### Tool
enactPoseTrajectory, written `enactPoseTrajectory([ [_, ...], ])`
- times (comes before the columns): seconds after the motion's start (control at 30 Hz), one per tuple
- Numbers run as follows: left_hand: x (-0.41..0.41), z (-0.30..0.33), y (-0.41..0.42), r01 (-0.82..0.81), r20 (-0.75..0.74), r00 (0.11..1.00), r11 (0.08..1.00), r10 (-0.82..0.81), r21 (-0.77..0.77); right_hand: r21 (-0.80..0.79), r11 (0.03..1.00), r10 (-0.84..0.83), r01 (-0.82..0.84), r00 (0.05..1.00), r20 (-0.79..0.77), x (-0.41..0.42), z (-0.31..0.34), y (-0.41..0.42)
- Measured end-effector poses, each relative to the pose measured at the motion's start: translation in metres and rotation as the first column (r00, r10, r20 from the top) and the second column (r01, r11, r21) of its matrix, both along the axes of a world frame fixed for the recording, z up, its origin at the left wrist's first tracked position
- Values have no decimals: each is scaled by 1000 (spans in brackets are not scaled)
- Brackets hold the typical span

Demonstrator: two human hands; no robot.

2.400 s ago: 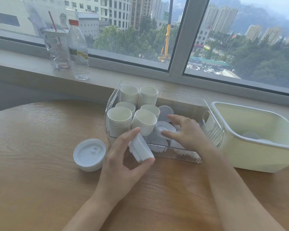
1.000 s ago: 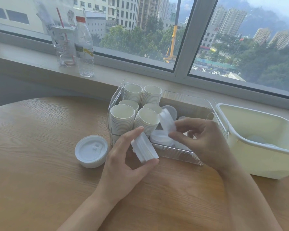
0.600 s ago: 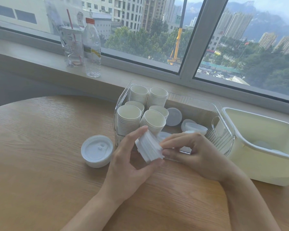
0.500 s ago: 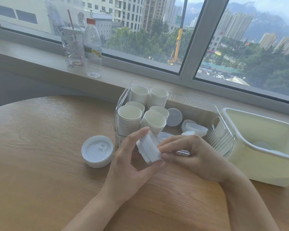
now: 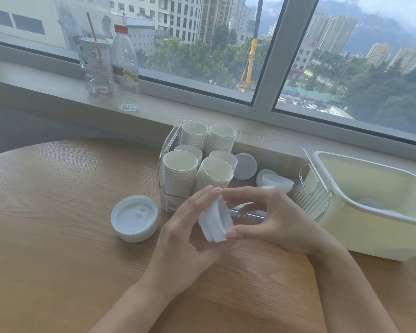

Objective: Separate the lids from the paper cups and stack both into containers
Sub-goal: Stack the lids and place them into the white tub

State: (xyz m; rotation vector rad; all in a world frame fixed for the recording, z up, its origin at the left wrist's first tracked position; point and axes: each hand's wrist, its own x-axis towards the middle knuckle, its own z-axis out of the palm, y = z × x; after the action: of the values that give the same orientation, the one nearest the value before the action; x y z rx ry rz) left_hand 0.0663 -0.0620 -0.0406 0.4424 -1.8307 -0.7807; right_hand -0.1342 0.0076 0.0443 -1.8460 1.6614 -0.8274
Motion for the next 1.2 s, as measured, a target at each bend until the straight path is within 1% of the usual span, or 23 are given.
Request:
enactPoseTrajectory([
  [0.07, 0, -2, 0, -23, 10, 1000, 1000, 23, 7, -38, 999, -40, 39, 998, -37, -2, 0, 0],
  [0.13, 1, -3, -1, -48, 29, 998, 998, 47, 27, -149, 973, -182, 174, 982, -42, -9, 1, 0],
  [0.17, 1, -4, -1, -52, 35, 998, 998, 51, 35, -217, 941, -275, 259, 960, -46, -14, -1, -1],
  [0.2, 2, -4, -1, -51, 38, 998, 998, 50, 41, -269, 907, -355, 325, 932, -71, -18, -4, -1],
  [0.23, 2, -3, -1, -48, 38, 998, 998, 46, 46, -287, 888, -405, 358, 906, -123, -22, -8, -3],
  [0.27, 2, -3, -1, -45, 36, 998, 998, 44, 47, -268, 892, -417, 363, 890, -185, -26, -12, -5],
  [0.37, 1, -4, -1, -42, 39, 998, 998, 40, 51, -102, 942, -333, 319, 870, -364, -30, -27, -12],
  [0.4, 1, -4, -1, -40, 41, 998, 998, 38, 56, -71, 947, -315, 314, 857, -407, -28, -29, -13],
  [0.53, 1, -5, -2, -44, 45, 998, 997, 42, 63, -9, 936, -319, 353, 835, -448, -26, -23, -12],
  [0.6, 1, -5, -2, -47, 48, 998, 996, 43, 70, 17, 949, -271, 316, 839, -472, -29, -24, -11],
  [0.67, 1, -6, -2, -45, 51, 998, 996, 41, 78, 27, 963, -229, 267, 869, -438, -33, -29, -12],
  [0.8, 1, -6, -1, -44, 55, 998, 995, 39, 89, 28, 972, -209, 234, 910, -358, -32, -33, -10],
  [0.87, 1, -6, -2, -48, 58, 997, 994, 43, 94, -17, 970, -236, 241, 929, -284, -31, -33, -9],
  [0.97, 2, -6, -2, -51, 60, 997, 993, 45, 103, -80, 958, -286, 277, 950, -126, -33, -27, -7],
  [1.03, 2, -6, -2, -54, 66, 997, 993, 48, 102, -146, 939, -321, 312, 946, -42, -34, -22, -6],
  [1.13, 2, -5, -2, -64, 70, 996, 993, 57, 104, -266, 890, -373, 370, 927, 41, -31, -13, -5],
  [1.2, 2, -5, -2, -64, 67, 996, 991, 56, 115, -287, 882, -357, 374, 927, 111, -27, -7, -2],
])
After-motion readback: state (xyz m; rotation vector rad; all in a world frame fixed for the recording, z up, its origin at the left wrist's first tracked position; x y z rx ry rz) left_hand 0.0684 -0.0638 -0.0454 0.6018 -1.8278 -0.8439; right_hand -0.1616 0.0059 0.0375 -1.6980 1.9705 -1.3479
